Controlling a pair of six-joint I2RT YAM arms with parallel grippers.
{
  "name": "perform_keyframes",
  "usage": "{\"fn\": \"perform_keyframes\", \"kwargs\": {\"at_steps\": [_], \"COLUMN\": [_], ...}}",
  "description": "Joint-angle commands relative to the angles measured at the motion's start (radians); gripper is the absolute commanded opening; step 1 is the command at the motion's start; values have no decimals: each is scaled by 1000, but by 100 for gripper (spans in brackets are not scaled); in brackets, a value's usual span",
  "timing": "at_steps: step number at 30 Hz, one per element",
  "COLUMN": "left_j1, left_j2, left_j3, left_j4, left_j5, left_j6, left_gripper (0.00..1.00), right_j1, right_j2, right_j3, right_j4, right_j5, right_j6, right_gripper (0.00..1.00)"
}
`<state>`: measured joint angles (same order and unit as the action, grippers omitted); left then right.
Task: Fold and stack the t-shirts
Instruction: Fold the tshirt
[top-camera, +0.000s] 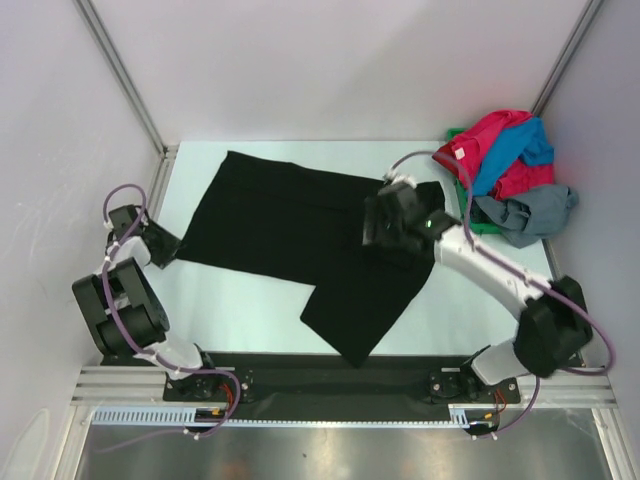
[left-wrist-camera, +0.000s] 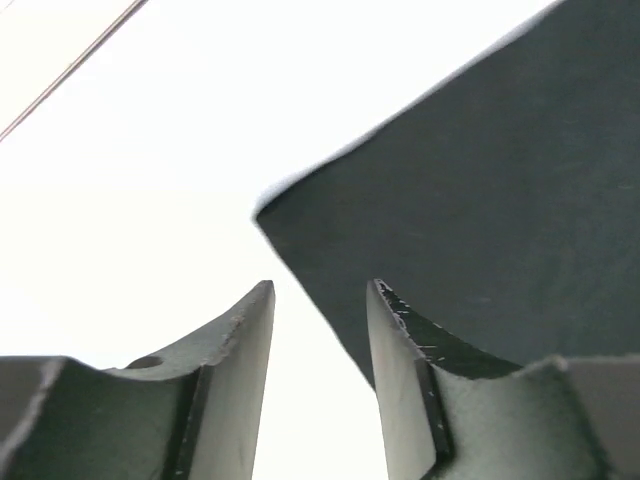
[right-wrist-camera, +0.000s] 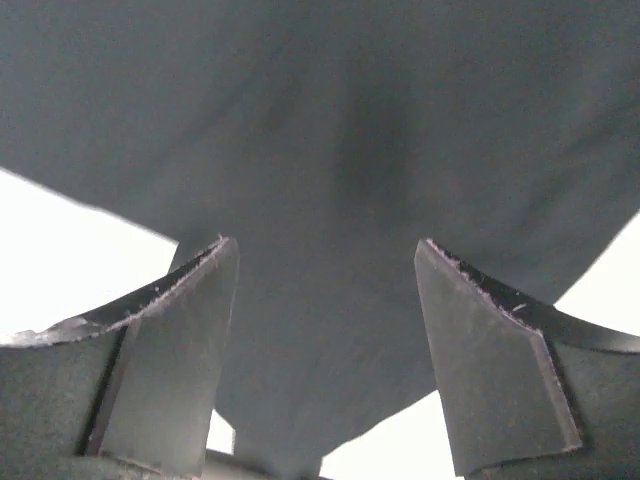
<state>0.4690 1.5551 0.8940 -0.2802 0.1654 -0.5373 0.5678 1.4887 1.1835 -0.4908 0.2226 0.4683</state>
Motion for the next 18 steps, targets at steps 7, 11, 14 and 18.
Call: {"fn": "perform_keyframes", "kwargs": {"at_steps": [7,11,14,18], "left_j1": [26,23,20,-15], "left_j2": [85,105,118,157], "left_j3": [83,86,88,132], "left_j4": [-37,10,71,61], "left_j5": [-53,-69,-83,-164], "left_j6": [117,106,82,86], "left_gripper": [49,49,48,46], "right_j1": [251,288,294,290], "right_j2": [-249,-312,-346,-354], "right_j3": [-266,-321,-349,-381], "right_j4": [58,93,130,161], "right_j5": [-205,-242,-278,-292], "right_j6": [55,40,27,12], "right_gripper": [75,74,74,74]}}
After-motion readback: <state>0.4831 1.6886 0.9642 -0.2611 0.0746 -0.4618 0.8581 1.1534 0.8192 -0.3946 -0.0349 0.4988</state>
